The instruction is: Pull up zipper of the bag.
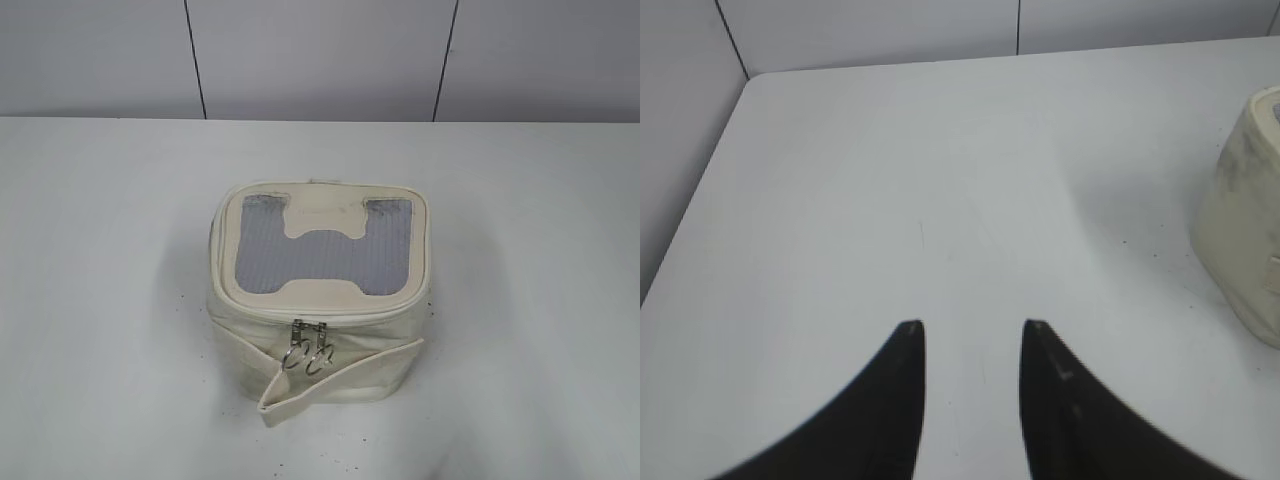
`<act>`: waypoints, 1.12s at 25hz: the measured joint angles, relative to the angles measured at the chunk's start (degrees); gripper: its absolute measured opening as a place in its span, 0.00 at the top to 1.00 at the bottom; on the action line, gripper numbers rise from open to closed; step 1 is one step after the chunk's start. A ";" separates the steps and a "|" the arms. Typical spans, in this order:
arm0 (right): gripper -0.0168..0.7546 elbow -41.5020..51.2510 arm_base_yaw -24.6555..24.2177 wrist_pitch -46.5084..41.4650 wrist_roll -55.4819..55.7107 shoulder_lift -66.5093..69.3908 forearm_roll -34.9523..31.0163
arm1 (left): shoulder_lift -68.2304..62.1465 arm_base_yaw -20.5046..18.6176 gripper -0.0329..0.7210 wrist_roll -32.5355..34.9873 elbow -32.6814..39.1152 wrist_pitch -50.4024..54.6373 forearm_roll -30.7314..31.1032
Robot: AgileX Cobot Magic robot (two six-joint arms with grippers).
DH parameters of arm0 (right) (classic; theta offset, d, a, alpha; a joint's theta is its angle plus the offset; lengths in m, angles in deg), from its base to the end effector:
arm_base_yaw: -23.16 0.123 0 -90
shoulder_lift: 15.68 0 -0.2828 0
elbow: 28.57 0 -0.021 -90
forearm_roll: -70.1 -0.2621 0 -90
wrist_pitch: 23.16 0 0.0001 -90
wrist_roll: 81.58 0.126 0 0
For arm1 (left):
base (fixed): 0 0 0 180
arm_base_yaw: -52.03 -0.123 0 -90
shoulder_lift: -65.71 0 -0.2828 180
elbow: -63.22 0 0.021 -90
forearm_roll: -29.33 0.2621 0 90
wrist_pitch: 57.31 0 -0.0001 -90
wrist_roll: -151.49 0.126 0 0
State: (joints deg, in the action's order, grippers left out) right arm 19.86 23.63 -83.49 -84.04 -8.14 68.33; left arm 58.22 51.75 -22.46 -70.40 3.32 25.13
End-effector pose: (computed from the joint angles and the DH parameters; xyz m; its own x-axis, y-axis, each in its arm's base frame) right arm 0.0380 0.0037 0.2683 -0.4418 -0.0313 -0.8966 -0.0445 0.9989 -0.0129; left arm 0.0334 -0.0079 0.2793 -0.4089 0.0674 -0.9101 0.0819 0.9960 0.0370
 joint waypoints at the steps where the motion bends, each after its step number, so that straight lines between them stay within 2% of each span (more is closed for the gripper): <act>1: 0.22 0.00 0.19 0.00 0.00 0.00 0.00 | 0.00 0.07 0.62 0.00 0.00 0.00 0.00; 28: 0.22 0.00 0.18 0.06 0.00 0.00 -0.02 | 0.00 0.28 0.62 0.00 0.00 0.00 0.00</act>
State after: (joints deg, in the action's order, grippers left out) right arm 19.86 23.82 -83.43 -84.05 -8.14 68.31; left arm 58.22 52.04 -22.46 -70.40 3.32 25.13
